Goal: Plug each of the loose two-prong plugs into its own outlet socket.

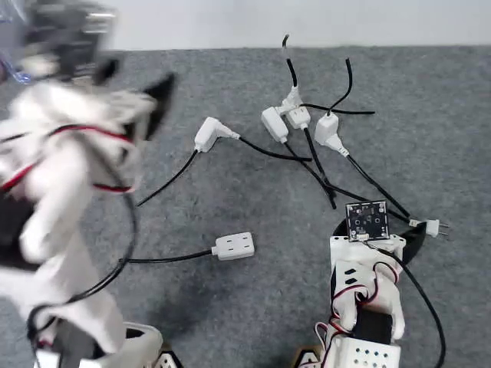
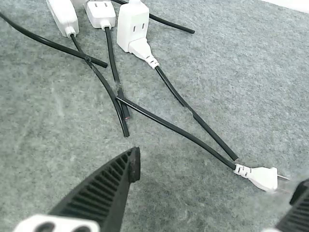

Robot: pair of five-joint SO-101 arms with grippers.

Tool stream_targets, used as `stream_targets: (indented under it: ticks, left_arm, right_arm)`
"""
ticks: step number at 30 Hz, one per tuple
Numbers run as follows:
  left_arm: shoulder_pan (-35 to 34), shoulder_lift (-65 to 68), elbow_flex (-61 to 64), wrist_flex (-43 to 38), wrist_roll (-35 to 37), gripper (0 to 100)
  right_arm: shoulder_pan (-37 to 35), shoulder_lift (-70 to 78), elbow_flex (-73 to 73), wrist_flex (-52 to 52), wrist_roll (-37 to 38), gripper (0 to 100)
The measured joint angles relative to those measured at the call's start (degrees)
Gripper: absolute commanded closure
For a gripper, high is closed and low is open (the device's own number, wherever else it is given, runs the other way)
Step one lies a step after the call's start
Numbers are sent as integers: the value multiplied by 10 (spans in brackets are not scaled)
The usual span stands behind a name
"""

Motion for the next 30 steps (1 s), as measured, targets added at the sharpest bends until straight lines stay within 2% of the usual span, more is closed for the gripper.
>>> stream_targets:
  ticks: [5, 12, 16, 21, 30]
  left_arm:
    - [-92, -69, -3, 0, 36, 787]
    - [-157, -223, 30, 0, 40, 786]
    - [-169, -314, 150, 0, 41, 786]
    - [-171, -433, 359, -6, 41, 784]
    - [-171, -664, 738, -144, 28, 784]
  right_arm:
    - [0, 0, 0, 0, 0, 535]
    - [0, 0, 0, 0, 0, 535]
    - [0, 0, 0, 0, 0, 535]
    - [0, 0, 0, 0, 0, 535]
    - [0, 0, 0, 0, 0, 535]
